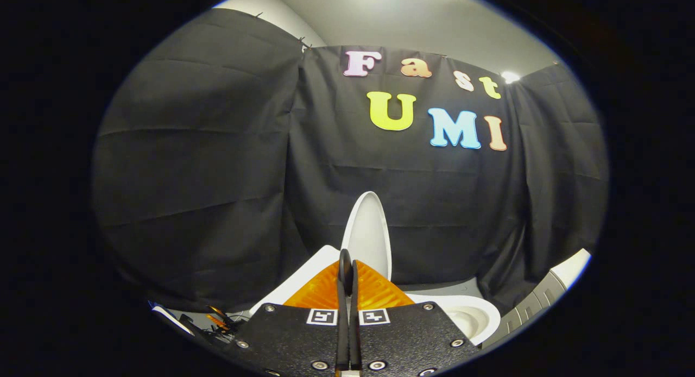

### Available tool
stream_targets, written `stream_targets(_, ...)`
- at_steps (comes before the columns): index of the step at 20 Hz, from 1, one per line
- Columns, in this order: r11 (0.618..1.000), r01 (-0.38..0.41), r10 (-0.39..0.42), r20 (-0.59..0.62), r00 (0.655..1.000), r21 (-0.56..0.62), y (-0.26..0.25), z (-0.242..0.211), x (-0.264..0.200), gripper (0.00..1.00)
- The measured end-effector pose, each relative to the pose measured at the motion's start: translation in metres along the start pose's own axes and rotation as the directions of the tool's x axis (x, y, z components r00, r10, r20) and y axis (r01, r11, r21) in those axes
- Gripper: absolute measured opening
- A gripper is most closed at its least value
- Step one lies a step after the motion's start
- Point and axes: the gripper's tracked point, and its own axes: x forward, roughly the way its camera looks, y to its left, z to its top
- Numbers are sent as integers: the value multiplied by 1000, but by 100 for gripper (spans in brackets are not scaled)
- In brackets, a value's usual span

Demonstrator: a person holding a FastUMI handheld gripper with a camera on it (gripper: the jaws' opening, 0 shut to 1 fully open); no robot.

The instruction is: Open the toilet lid.

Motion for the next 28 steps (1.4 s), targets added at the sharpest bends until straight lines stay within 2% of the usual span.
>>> stream_targets(4,998,-24,25,-9,1000,56,8,-1,4,0)
stream_targets(9,1000,-18,17,-20,1000,-14,12,-2,6,0)
stream_targets(12,1000,-25,25,-19,1000,13,11,-3,6,0)
stream_targets(16,999,-43,43,-3,999,26,2,1,0,7)
stream_targets(17,995,-88,88,-1,996,52,6,1,1,11)
stream_targets(19,979,-160,152,74,986,124,12,17,-12,27)
stream_targets(23,970,-180,149,185,971,162,-15,58,-38,97)
stream_targets(28,969,-195,146,285,947,154,-69,99,-71,96)
